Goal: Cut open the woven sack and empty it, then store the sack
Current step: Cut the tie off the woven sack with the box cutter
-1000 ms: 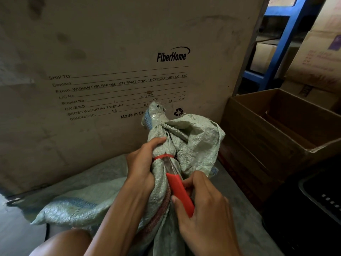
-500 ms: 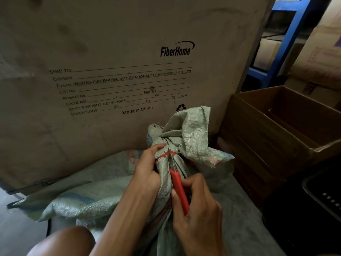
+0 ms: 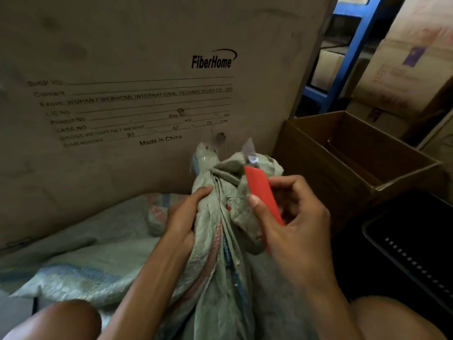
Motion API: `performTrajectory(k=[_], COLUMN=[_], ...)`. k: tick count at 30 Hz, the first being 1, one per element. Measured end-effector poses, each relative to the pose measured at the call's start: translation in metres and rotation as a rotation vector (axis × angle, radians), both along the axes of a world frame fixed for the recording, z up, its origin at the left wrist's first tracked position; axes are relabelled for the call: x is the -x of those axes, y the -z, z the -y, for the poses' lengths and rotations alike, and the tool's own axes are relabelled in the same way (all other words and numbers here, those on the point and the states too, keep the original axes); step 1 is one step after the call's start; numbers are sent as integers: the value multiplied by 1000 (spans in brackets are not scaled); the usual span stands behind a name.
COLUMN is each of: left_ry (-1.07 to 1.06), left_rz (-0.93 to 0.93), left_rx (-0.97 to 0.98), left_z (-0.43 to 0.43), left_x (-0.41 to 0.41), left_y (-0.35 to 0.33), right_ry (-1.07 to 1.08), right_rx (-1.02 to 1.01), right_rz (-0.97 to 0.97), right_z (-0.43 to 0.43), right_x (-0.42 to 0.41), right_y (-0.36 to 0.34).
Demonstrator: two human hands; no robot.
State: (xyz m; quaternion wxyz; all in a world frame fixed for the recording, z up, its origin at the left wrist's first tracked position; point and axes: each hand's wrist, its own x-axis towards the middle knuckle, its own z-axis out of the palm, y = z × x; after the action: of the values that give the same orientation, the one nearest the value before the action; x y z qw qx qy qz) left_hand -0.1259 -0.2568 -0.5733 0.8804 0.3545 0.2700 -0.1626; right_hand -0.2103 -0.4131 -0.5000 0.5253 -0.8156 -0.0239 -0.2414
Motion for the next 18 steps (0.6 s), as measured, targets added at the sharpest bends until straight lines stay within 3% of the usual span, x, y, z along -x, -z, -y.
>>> performTrajectory(k=[6,10,18], left_ry=[106,226,81], left_rz=[207,289,415], left_rx=[-216,-243,-368], left_z=[-4,-4,-8], left_x=[8,13,9], left_y=[-24,-38,-48], right_ry=[-52,-58,-66], right_rx=[20,27,92], right_rz=[-58,-34,-34], right_z=[1,5,12], right_x=[1,4,0], right_y=[5,1,4])
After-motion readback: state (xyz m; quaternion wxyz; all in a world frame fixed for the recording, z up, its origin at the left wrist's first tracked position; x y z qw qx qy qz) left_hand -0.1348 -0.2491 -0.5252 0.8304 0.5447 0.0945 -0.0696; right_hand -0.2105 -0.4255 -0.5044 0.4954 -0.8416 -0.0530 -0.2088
